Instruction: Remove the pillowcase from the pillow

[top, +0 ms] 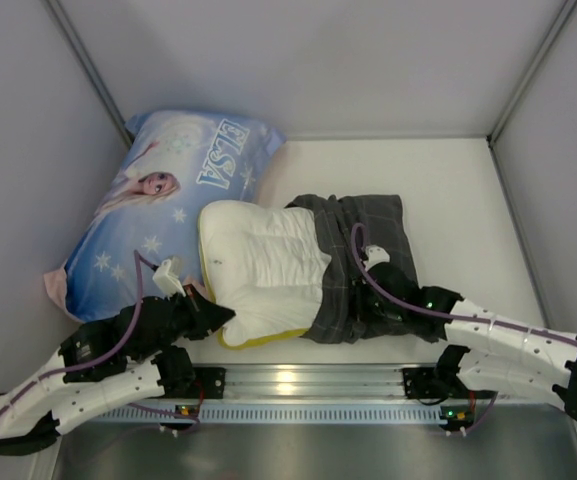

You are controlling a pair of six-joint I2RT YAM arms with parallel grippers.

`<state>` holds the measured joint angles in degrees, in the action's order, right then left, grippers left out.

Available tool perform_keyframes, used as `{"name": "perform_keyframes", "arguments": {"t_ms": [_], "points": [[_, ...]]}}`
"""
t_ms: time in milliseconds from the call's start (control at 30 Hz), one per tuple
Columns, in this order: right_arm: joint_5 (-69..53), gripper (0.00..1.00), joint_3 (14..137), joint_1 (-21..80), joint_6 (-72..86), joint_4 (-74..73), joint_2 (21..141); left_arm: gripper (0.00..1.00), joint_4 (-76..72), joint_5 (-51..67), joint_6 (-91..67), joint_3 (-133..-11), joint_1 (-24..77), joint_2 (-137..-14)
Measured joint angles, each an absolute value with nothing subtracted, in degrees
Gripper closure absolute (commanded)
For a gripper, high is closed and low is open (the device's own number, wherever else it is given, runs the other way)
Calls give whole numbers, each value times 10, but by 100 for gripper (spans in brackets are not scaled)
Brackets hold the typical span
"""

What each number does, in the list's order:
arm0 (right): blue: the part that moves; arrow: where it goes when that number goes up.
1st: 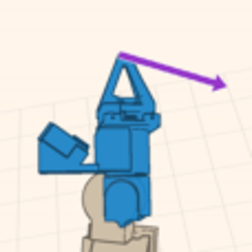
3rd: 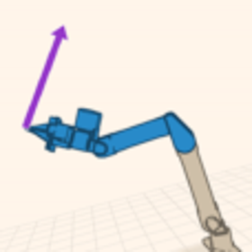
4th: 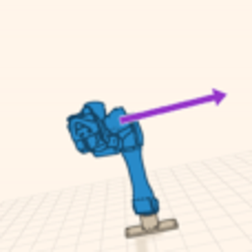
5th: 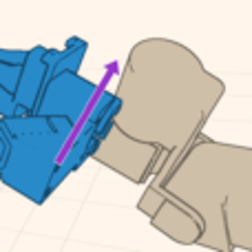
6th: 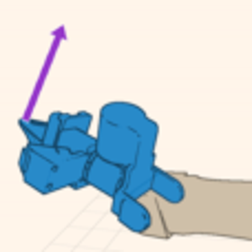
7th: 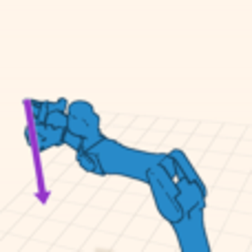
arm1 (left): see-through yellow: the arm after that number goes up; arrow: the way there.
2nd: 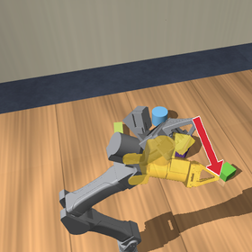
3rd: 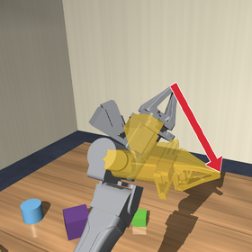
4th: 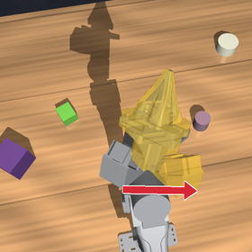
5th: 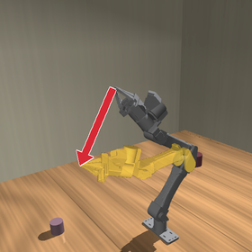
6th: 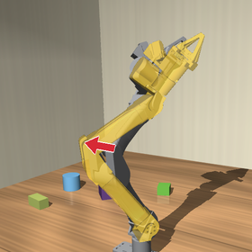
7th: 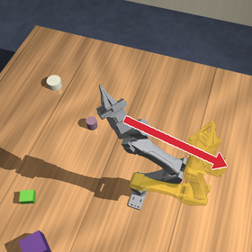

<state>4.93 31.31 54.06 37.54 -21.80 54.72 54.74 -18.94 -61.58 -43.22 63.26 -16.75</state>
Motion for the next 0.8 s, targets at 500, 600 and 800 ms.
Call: {"name": "perform_keyframes", "arguments": {"t_ms": [500, 600, 800], "points": [[196, 100, 303, 516, 465, -247, 437, 100, 647, -212, -608, -580, 633, -78], [194, 100, 303, 491, 465, -259, 431, 100, 676, -225, -614, -596, 634, -47], [120, 43, 303, 472, 413, -249, 460, 100, 704, -231, -622, -596, 634, -27]]}}
